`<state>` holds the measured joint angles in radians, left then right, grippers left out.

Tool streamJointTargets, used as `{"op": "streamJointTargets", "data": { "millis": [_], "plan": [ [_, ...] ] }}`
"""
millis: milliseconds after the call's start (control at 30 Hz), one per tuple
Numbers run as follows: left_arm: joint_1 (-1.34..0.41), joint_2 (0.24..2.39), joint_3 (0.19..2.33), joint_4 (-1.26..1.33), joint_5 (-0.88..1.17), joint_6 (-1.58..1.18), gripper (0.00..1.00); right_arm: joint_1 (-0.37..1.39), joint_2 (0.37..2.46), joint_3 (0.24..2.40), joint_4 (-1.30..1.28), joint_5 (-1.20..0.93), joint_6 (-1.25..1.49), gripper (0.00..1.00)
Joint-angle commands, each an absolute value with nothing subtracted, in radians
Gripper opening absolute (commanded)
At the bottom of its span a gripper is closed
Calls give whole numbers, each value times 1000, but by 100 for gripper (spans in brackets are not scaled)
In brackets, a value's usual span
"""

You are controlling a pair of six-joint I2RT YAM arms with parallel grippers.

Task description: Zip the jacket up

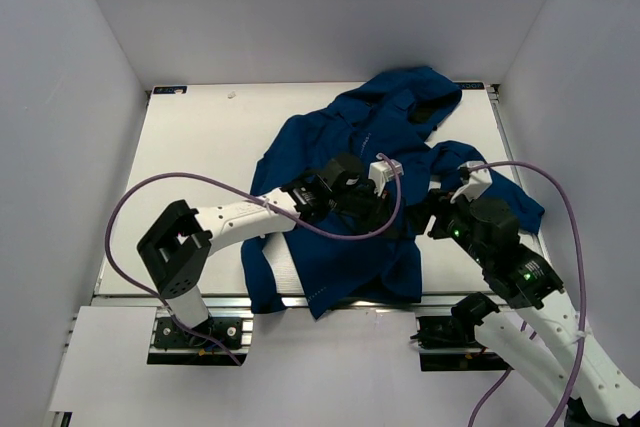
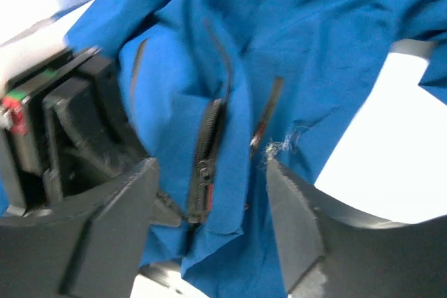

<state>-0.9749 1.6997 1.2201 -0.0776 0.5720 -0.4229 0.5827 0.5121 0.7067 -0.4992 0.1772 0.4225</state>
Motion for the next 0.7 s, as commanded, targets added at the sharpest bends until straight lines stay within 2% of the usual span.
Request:
{"op": "streamJointTargets", "data": {
  "millis": [0, 33, 133, 367, 500, 667],
  "plan": [
    [-982, 1640, 1206, -9, 627, -437, 0, 581, 532, 741, -480, 36, 318, 66],
    [-980, 1631, 1200, -8, 624, -439, 0, 583, 575, 742, -491, -44, 305, 65],
    [-980, 1615, 1175, 24, 615, -448, 0, 583, 642, 756, -531, -102, 293, 61],
    [-980, 1588, 1158, 23, 608, -445, 0, 581, 669, 718, -522, -87, 302, 64],
    [-980, 1569, 1146, 17, 589, -446, 0, 583, 684, 721, -546, -65, 311, 58],
    [-982, 1563, 1135, 6, 552, -440, 0, 583, 646, 733, -586, -35, 305, 59]
  ]
}}
